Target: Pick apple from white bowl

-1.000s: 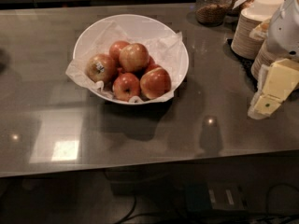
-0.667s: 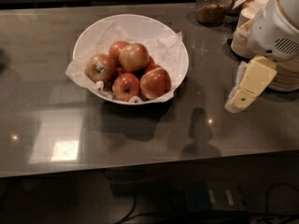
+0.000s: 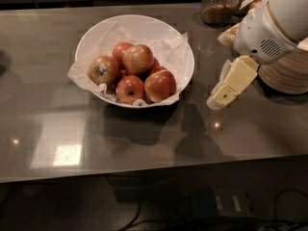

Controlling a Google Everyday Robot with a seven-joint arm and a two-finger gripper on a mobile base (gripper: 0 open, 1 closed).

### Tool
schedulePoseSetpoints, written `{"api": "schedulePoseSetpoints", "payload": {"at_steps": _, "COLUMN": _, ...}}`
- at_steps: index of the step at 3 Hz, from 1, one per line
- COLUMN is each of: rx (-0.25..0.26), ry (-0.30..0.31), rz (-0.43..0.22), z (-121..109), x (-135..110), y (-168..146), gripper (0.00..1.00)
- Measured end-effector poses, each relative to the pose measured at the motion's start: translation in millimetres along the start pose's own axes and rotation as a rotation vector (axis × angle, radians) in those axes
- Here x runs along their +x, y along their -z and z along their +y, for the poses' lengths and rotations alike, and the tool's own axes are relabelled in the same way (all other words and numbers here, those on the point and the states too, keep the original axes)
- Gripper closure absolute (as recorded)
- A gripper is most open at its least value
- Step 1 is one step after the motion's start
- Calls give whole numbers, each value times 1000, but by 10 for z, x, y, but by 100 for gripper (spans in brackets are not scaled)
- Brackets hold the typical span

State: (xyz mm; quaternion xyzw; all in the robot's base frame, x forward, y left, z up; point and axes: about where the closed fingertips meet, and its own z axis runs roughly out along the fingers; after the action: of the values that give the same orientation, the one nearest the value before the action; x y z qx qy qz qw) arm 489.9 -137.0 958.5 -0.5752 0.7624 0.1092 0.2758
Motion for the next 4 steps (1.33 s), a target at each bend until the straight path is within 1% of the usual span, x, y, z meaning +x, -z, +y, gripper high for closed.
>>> {"api": "schedulePoseSetpoints", "payload": {"at_steps": 1, "rx": -91, "ry": -20, "rz": -128, "z": 130, "x": -105, "y": -17, "gripper": 0}}
{"api": "schedulePoseSetpoints", "payload": {"at_steps": 2, "rx": -91, "ry": -20, "rz": -128, "z": 131, "x": -105, "y": -18, "gripper": 0}}
{"api": "schedulePoseSetpoints", "payload": {"at_steps": 3, "rx": -96, "ry": -17, "rz": -152, "z": 161, "x": -182, "y": -198, "gripper": 0}}
{"api": "schedulePoseSetpoints", "payload": {"at_steps": 4, "rx": -112, "ry": -15, "rz": -179, "z": 184, "x": -304, "y": -388, "gripper": 5}}
